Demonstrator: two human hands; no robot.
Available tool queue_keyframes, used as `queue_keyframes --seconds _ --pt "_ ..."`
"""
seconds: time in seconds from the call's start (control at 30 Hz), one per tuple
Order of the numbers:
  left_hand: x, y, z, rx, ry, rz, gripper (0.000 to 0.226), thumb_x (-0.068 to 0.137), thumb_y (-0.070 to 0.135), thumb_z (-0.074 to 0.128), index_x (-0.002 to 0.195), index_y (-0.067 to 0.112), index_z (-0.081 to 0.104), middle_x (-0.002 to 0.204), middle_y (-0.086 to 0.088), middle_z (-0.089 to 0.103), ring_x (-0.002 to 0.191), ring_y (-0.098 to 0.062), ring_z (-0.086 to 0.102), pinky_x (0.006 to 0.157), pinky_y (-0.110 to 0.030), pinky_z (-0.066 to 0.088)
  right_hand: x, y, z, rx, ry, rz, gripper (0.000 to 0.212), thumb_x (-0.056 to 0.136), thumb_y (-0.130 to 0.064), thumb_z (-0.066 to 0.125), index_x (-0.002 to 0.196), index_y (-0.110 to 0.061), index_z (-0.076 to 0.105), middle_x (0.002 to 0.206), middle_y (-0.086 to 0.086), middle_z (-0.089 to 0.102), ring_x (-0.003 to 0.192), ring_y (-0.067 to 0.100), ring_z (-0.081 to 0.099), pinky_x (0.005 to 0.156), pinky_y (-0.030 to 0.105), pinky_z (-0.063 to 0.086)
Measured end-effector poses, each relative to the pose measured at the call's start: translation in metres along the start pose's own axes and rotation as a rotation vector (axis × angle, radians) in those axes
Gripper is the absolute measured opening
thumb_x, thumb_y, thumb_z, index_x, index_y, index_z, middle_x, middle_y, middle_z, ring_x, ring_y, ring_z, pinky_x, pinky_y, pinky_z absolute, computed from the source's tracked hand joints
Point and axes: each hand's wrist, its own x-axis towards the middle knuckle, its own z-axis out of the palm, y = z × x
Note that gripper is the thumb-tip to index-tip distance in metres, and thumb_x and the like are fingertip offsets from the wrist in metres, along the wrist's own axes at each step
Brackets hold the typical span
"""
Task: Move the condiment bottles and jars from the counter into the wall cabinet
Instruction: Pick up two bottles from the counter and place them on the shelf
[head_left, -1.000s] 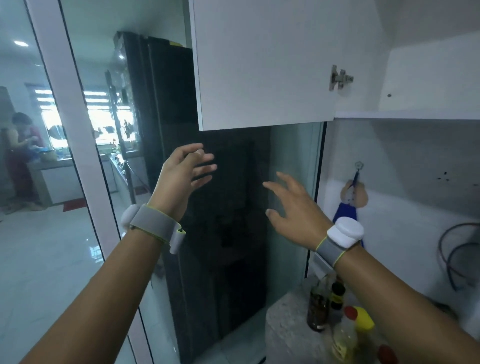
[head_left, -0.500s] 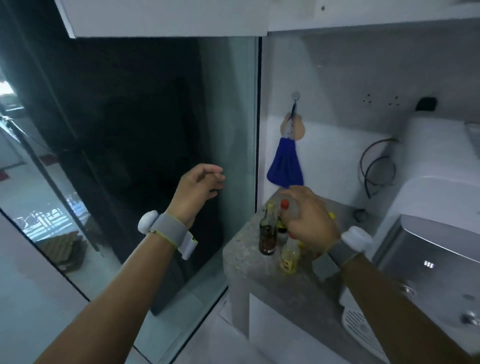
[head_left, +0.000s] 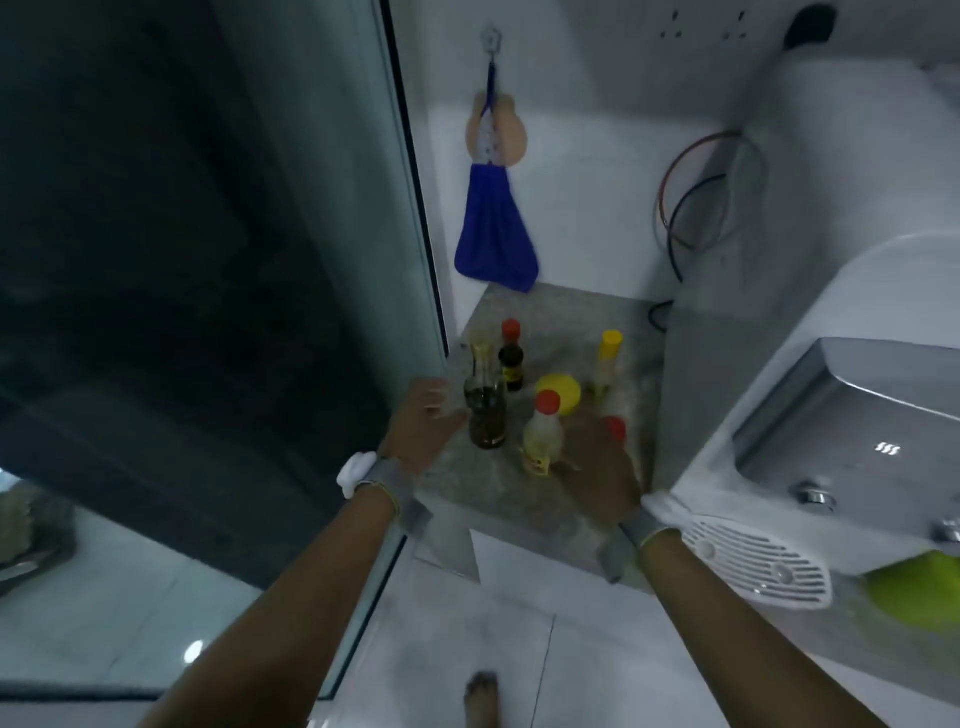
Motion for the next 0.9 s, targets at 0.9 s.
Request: queue_keyframes --seconds 0.9 --pt "0.066 -0.036 0.053 0.152 -0.091 0.099 0.058 0.075 0.023 0.088 0.123 0.014 0.056 0.105 0.002 0.065 0.095 -0.017 0.061 0.065 -0.002 0.041 0.057 0.006 0.046 0.255 0.180 -0.052 0.058 0.082 -0.016 0.079 0.135 -0.016 0.055 0.117 0.005 0.068 0.108 0.027 0.066 0.080 0.016 0.049"
